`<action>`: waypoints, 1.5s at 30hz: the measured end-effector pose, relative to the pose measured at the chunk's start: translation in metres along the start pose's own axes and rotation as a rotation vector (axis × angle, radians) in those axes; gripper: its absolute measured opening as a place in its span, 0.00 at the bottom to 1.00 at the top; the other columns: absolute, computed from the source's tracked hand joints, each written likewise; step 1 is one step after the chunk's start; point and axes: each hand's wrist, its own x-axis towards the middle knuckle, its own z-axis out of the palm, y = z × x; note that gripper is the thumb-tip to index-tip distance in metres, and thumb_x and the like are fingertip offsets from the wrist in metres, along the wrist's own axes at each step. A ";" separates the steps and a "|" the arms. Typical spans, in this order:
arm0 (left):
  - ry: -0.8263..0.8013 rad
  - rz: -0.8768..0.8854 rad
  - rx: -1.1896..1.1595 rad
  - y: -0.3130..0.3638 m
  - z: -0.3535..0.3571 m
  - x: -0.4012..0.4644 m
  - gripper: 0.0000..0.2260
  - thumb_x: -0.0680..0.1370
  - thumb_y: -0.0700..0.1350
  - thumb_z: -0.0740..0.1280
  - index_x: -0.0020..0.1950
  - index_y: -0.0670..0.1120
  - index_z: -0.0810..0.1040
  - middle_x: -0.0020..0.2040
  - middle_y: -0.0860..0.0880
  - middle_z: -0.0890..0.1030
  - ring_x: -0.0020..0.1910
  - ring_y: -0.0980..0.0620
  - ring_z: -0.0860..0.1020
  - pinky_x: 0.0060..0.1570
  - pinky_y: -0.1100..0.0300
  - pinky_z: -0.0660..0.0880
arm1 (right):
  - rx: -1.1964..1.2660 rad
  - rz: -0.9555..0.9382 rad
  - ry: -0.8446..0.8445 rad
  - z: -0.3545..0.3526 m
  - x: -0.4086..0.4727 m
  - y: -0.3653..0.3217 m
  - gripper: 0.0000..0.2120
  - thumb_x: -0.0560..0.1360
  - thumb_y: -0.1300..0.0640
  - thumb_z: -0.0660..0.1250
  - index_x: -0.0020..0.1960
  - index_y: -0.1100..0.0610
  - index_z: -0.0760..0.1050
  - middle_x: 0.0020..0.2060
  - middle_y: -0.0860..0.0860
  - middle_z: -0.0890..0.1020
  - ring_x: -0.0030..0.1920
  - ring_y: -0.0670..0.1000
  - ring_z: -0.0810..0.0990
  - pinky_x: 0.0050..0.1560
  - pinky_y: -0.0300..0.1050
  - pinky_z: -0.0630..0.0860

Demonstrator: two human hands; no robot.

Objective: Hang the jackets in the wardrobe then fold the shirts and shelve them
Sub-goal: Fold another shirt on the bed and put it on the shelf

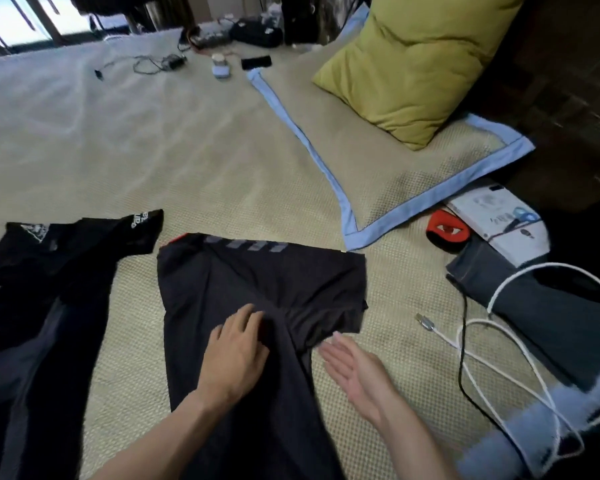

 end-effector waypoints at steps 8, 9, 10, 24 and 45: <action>0.044 -0.013 0.022 0.013 0.040 0.091 0.27 0.82 0.56 0.52 0.82 0.53 0.57 0.81 0.50 0.59 0.80 0.49 0.60 0.74 0.33 0.55 | 0.450 0.041 -0.032 0.074 0.087 -0.030 0.24 0.74 0.48 0.73 0.64 0.62 0.80 0.60 0.61 0.84 0.60 0.62 0.83 0.69 0.58 0.73; 0.051 -0.033 0.016 0.017 0.046 0.097 0.27 0.82 0.57 0.51 0.82 0.55 0.57 0.82 0.50 0.59 0.80 0.49 0.59 0.74 0.32 0.53 | 0.423 -0.021 0.022 0.077 0.095 -0.029 0.28 0.69 0.45 0.77 0.64 0.59 0.81 0.61 0.59 0.84 0.60 0.61 0.84 0.68 0.58 0.74; 0.054 -0.056 0.015 0.019 0.053 0.102 0.26 0.83 0.57 0.50 0.82 0.55 0.56 0.82 0.50 0.58 0.80 0.49 0.58 0.74 0.32 0.51 | 0.329 -0.110 0.133 0.079 0.100 -0.026 0.31 0.64 0.41 0.80 0.62 0.55 0.81 0.61 0.56 0.84 0.59 0.59 0.84 0.67 0.58 0.76; 0.354 -0.576 -0.393 -0.127 -0.014 0.041 0.20 0.74 0.33 0.63 0.66 0.41 0.76 0.64 0.41 0.75 0.62 0.40 0.75 0.65 0.45 0.73 | -1.868 -0.805 -0.490 0.096 0.061 -0.016 0.36 0.73 0.41 0.62 0.79 0.37 0.57 0.81 0.37 0.48 0.81 0.43 0.37 0.79 0.48 0.34; 0.254 -0.324 -1.409 -0.194 -0.191 0.144 0.12 0.76 0.33 0.70 0.55 0.47 0.82 0.47 0.51 0.86 0.46 0.53 0.84 0.53 0.56 0.80 | -0.853 -0.552 -0.161 0.253 0.091 -0.184 0.17 0.71 0.67 0.76 0.59 0.61 0.82 0.53 0.54 0.86 0.52 0.50 0.86 0.51 0.41 0.82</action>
